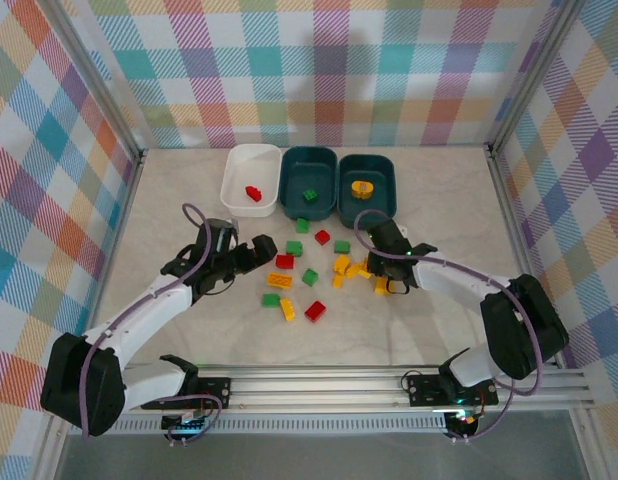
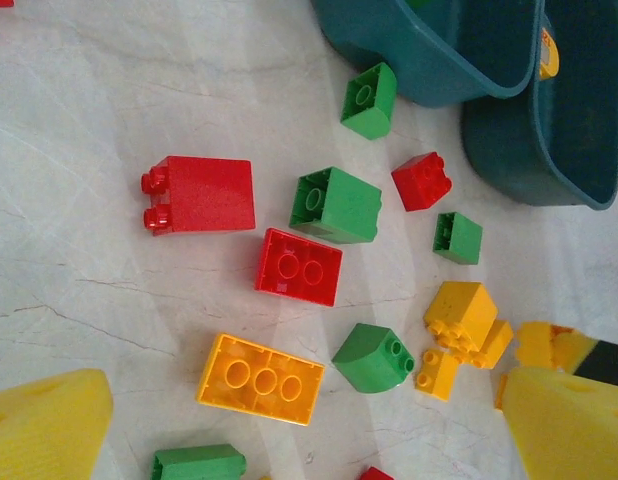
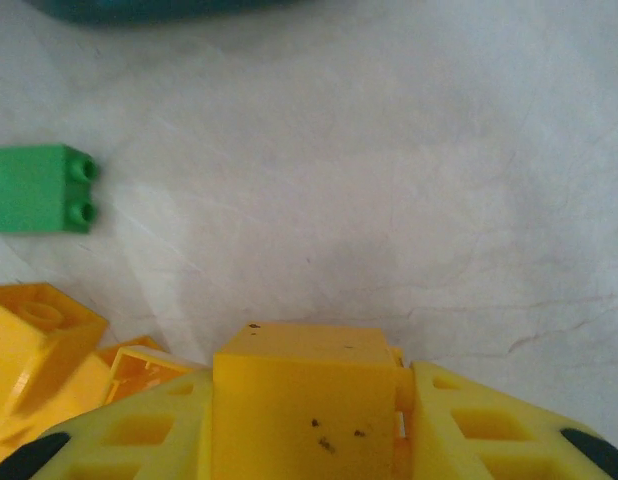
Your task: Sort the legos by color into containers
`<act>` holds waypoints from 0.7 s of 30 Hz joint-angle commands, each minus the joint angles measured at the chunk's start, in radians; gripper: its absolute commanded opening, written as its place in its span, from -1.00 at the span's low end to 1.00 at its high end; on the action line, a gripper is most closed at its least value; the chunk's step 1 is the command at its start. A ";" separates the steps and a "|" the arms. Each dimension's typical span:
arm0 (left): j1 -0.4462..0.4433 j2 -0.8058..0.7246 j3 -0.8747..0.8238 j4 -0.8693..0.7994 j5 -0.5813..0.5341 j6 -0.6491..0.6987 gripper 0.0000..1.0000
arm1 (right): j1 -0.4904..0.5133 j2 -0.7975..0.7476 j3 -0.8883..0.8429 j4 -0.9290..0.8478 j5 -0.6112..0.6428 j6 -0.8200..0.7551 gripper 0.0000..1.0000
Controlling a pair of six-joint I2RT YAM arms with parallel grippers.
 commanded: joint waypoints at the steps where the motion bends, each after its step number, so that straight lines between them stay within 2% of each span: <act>1: -0.008 0.019 0.002 -0.030 -0.004 0.031 1.00 | 0.000 -0.006 0.088 -0.010 0.031 -0.044 -0.21; 7: -0.008 0.029 -0.007 -0.032 -0.004 0.041 1.00 | 0.001 0.102 0.135 0.012 -0.008 -0.053 -0.21; 10: -0.008 0.038 -0.017 -0.033 -0.006 0.046 1.00 | -0.002 0.147 0.132 0.012 0.015 -0.046 -0.20; 16: -0.008 0.083 -0.033 -0.003 0.012 0.043 1.00 | -0.052 0.204 0.101 0.029 0.023 -0.021 -0.09; 17: -0.008 0.094 -0.032 0.001 0.015 0.045 1.00 | -0.052 0.207 0.098 0.035 0.018 -0.025 -0.03; 19: -0.008 0.115 -0.028 0.012 0.024 0.048 1.00 | -0.053 0.215 0.108 0.028 0.003 -0.030 0.25; 21: -0.008 0.138 -0.021 0.019 0.034 0.050 1.00 | -0.054 0.210 0.113 0.027 -0.004 -0.037 0.40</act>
